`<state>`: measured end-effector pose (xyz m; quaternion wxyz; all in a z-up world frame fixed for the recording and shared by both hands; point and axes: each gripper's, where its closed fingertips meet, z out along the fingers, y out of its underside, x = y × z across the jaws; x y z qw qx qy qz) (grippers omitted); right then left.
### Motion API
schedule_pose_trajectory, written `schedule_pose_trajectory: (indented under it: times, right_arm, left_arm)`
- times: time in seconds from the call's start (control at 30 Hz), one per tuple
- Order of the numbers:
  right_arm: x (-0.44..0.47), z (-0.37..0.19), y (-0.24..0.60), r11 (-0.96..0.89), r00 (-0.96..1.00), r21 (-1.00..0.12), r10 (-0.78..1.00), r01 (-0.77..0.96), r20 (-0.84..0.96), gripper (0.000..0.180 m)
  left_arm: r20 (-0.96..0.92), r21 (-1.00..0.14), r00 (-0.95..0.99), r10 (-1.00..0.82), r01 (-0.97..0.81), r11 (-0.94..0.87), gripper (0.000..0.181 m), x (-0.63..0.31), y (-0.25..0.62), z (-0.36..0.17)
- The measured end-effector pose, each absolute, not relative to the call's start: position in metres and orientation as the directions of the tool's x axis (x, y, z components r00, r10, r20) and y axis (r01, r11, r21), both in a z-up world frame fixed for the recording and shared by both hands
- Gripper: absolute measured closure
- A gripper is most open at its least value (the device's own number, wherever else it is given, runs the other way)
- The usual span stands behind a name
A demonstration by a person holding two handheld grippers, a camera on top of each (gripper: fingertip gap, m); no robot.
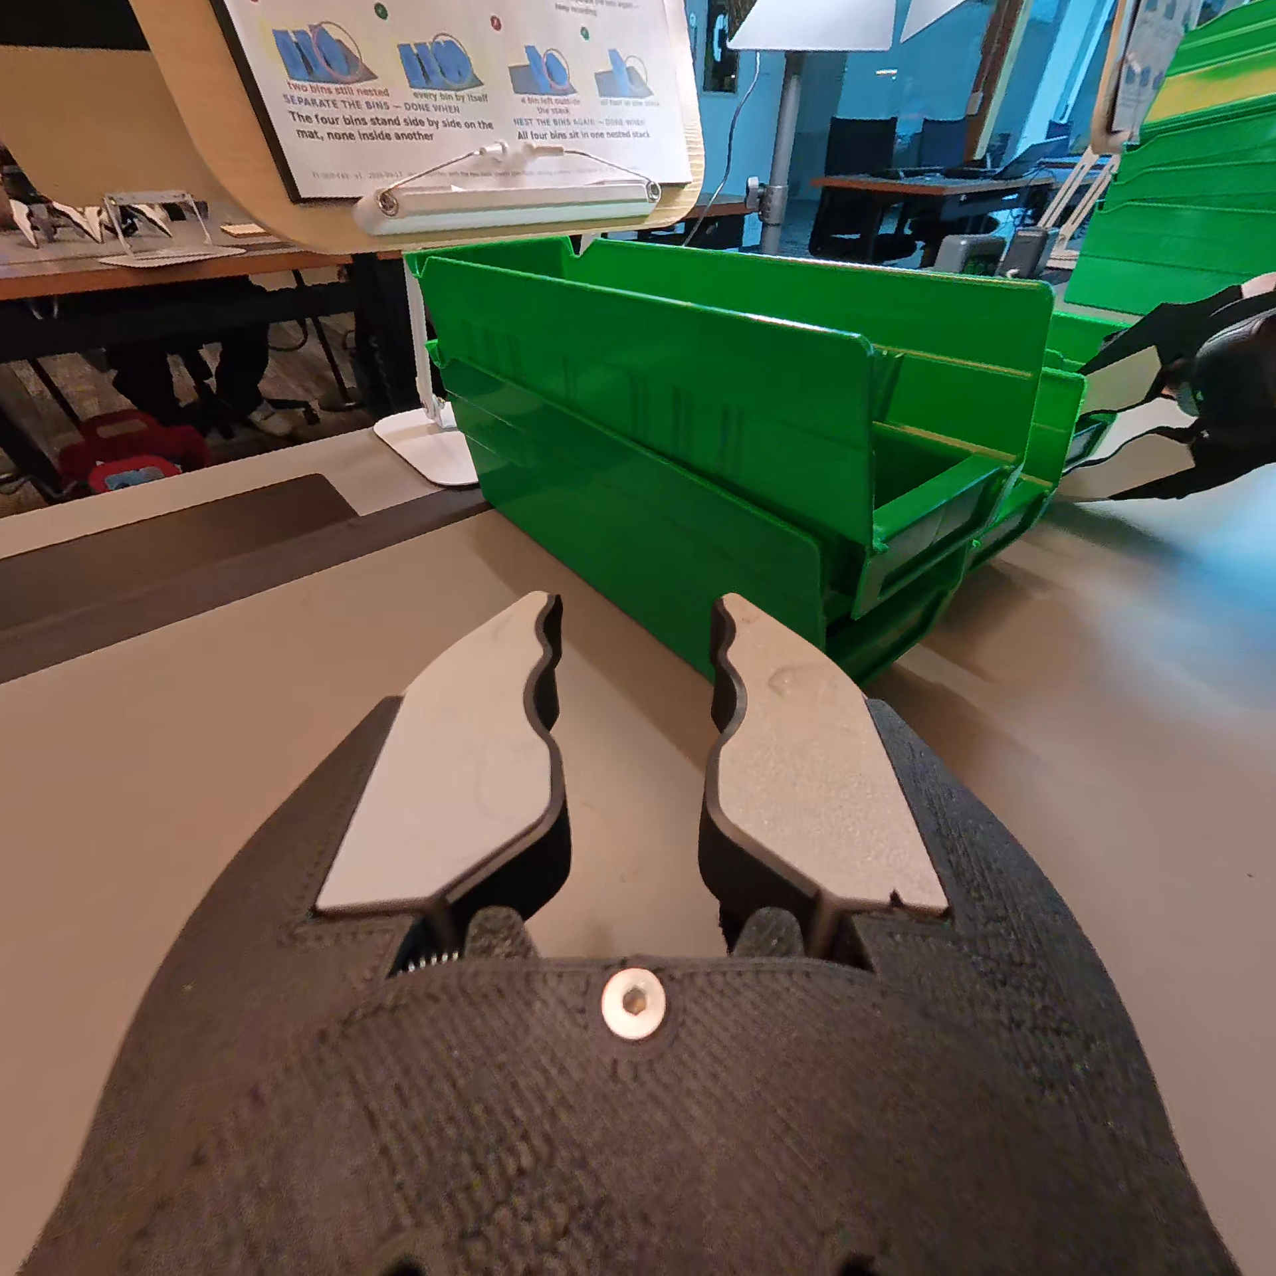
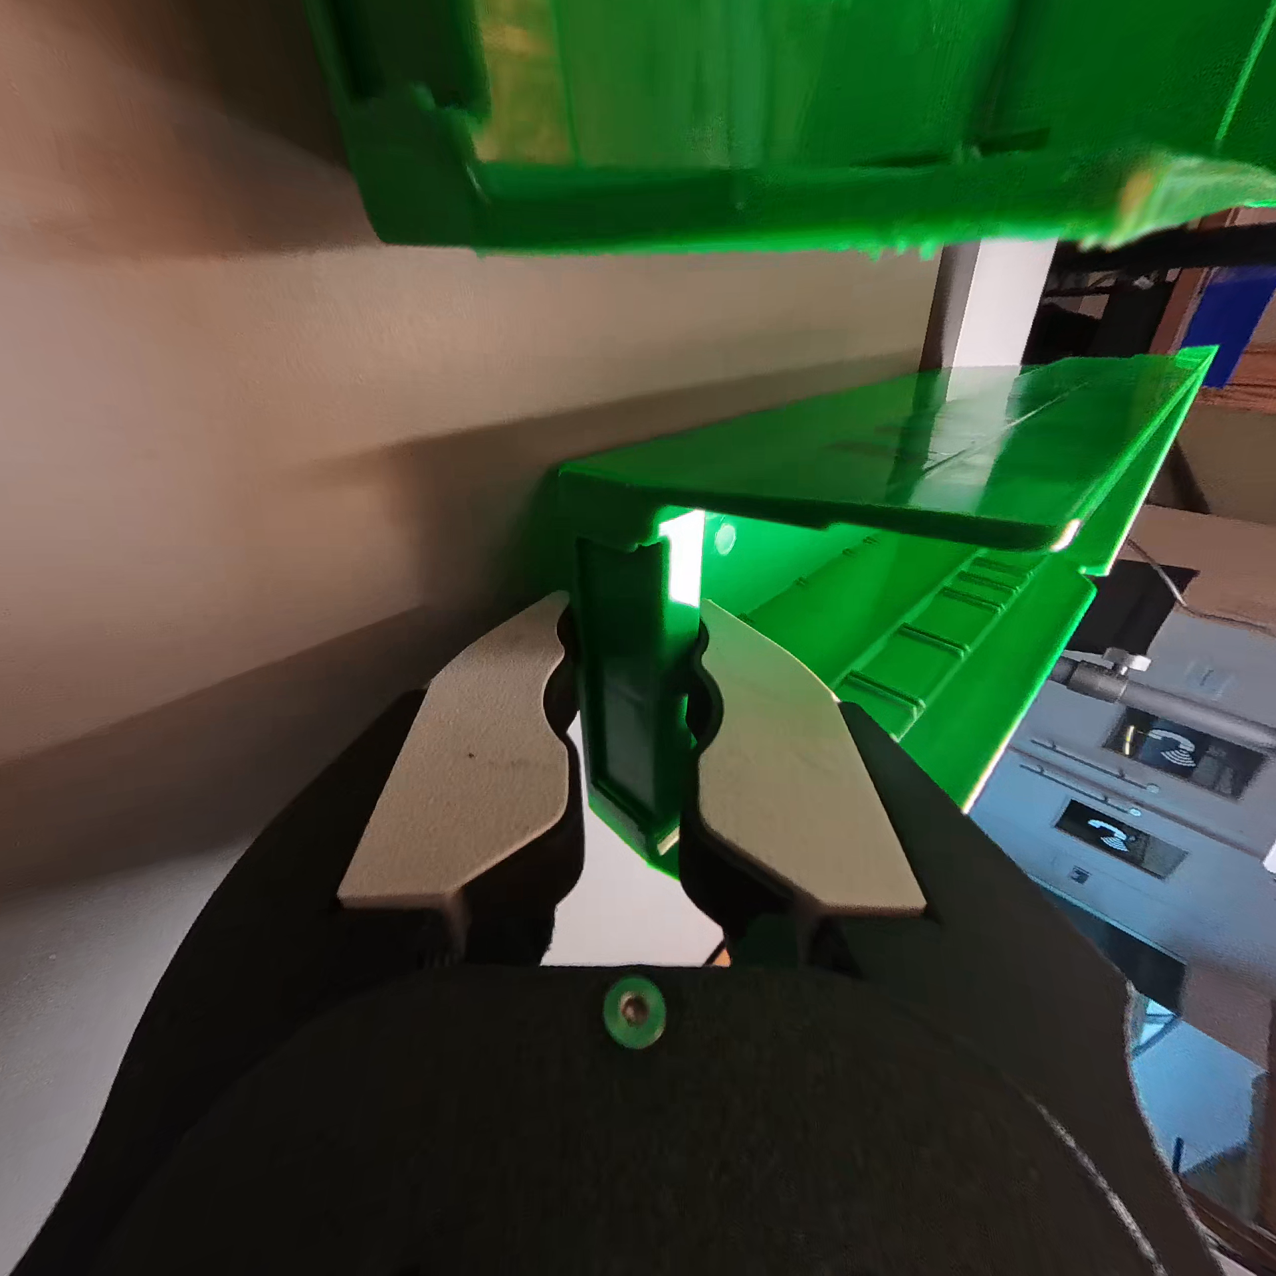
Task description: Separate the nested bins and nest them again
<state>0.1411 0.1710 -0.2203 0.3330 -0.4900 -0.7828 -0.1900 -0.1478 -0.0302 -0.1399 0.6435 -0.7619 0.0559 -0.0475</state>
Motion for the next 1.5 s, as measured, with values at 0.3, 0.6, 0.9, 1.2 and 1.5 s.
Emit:
schedule_pose_trajectory:
  times: [0.3,0.6,0.9,1.2,1.5]
  right_arm:
    - [0.141,-0.178,0.170,0.428,-0.210,-0.107,0.629,0.897,0.749,0.152]
    - [0.107,-0.074,0.129,0.514,-0.176,-0.167,0.553,0.842,0.814,0.152]
    - [0.037,-0.035,0.072,0.609,-0.216,-0.169,0.506,0.775,0.835,0.152]
    - [-0.033,-0.056,0.035,0.633,-0.309,-0.115,0.519,0.765,0.797,0.152]
    - [-0.068,-0.089,0.016,0.614,-0.394,-0.006,0.513,0.789,0.763,0.152]
  left_arm:
    - [-0.017,-0.985,0.987,-0.160,-0.044,-0.167,0.140,-0.142,-0.031,-0.140]
    - [-0.024,-0.981,0.988,-0.153,-0.052,-0.186,0.140,-0.143,-0.030,-0.147]
    - [-0.038,-0.979,0.986,-0.163,-0.069,-0.192,0.140,-0.139,-0.030,-0.148]
    - [-0.073,-0.973,0.981,-0.179,-0.110,-0.204,0.141,-0.135,-0.029,-0.152]
    - [-0.080,-0.973,0.980,-0.182,-0.116,-0.198,0.142,-0.134,-0.029,-0.150]
